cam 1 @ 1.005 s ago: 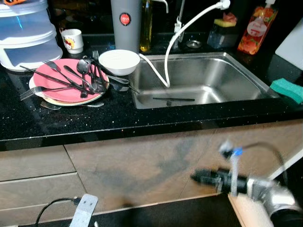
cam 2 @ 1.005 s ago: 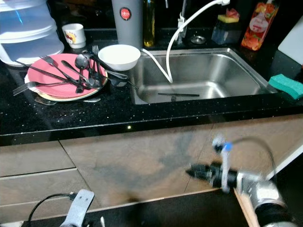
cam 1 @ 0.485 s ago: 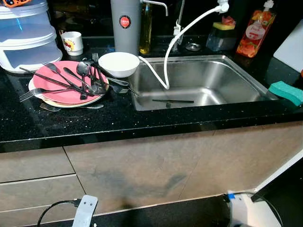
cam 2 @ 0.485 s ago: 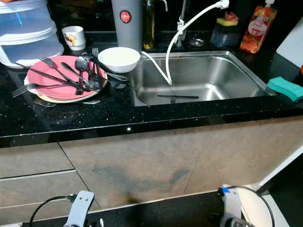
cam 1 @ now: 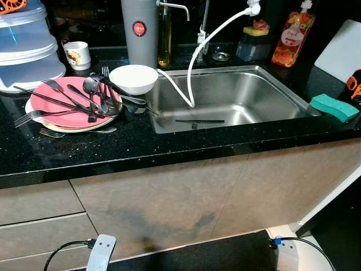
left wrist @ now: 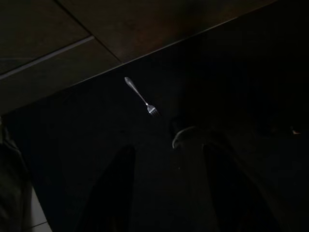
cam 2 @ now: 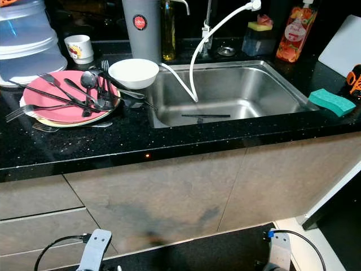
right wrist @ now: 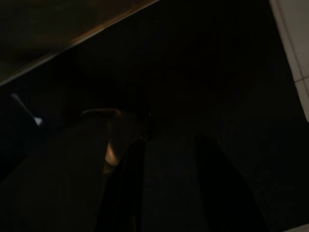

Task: Kitchen organization

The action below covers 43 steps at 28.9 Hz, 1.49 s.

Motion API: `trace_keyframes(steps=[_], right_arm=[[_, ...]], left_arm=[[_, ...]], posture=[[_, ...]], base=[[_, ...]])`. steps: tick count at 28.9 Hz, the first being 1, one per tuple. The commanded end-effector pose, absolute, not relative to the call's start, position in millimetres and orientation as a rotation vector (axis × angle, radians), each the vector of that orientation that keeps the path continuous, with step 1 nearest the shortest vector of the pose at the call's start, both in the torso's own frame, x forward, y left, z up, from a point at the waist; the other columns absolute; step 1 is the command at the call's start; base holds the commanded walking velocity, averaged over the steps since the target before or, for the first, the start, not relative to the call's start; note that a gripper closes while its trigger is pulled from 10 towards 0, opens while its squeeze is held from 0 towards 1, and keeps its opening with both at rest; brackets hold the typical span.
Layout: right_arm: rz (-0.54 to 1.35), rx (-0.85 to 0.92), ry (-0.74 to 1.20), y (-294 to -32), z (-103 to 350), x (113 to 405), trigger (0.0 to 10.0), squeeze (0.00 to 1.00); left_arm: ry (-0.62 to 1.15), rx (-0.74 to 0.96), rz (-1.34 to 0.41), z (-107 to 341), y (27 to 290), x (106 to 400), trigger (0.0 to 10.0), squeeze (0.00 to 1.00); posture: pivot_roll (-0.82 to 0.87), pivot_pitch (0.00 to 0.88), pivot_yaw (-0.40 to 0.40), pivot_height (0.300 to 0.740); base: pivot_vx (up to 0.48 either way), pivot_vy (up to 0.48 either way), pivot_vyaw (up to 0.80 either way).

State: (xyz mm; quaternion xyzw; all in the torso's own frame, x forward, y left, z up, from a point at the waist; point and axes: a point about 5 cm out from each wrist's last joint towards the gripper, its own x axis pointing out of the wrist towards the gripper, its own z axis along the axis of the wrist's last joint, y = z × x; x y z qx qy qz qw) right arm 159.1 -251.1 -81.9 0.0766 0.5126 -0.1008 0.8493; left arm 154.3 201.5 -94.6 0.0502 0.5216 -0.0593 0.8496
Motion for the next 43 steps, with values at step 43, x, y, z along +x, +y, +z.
trace_keyframes(steps=[43], right_arm=[[-0.142, -0.018, 1.144, -246.2, -87.0, 151.9, 10.0, 0.0]], left_arm=[[1.067, 0.004, -0.127, -92.7, 203.5, 155.4, 10.0, 0.0]], posture=[[0.0, 0.0, 0.025, 0.74]], base=[[0.0, 0.0, 0.0]])
